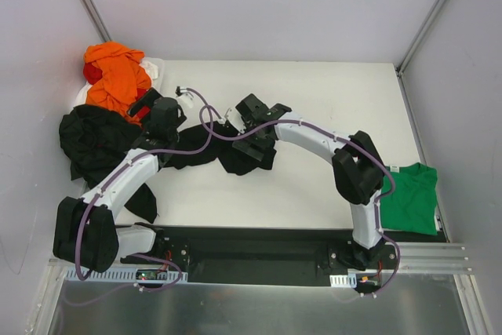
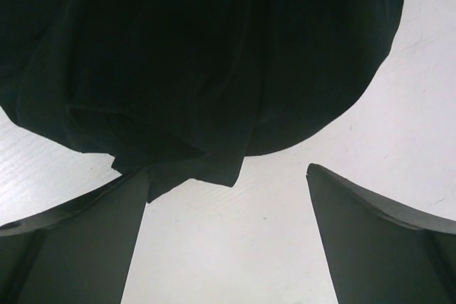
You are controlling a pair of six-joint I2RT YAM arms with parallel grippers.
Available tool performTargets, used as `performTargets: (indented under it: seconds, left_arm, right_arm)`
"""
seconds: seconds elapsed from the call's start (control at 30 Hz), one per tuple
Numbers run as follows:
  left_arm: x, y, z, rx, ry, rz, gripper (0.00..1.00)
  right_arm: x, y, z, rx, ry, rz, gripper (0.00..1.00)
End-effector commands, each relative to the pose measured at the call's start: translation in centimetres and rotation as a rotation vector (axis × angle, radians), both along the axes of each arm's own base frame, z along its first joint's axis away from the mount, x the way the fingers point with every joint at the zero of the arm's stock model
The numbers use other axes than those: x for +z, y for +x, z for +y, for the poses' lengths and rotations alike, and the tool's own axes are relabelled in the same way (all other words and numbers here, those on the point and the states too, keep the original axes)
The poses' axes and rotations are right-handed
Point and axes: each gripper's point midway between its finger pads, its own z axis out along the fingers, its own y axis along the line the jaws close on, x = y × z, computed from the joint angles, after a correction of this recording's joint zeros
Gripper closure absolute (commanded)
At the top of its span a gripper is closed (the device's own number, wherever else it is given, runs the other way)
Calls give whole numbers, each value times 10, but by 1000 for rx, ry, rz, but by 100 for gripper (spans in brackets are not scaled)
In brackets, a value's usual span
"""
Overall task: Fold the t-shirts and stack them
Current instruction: Flatten out the tshirt
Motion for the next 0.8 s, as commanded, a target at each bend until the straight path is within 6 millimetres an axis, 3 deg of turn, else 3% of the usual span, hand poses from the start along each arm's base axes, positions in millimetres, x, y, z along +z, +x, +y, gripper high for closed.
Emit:
performTargets:
  seconds: [0.0, 0.13, 0.3, 0.53, 0.77]
  left_arm:
    - [43, 6, 4, 17, -69, -172, 1]
    - [51, 7, 5, 18, -80, -194, 1]
    - [45, 7, 6, 19, -77, -179, 1]
    - [34, 9, 7, 26, -71, -154, 1]
    - [30, 9, 8, 30, -58, -150, 0]
  right_arm:
    - [4, 4, 10, 42, -30, -23, 3]
    - [3, 6, 16, 58, -35, -20, 4]
    - [4, 7, 23, 77, -29, -14, 6]
    - [5, -4, 41, 116, -20, 6, 15]
    - [-9, -10, 51, 137, -20, 28, 27]
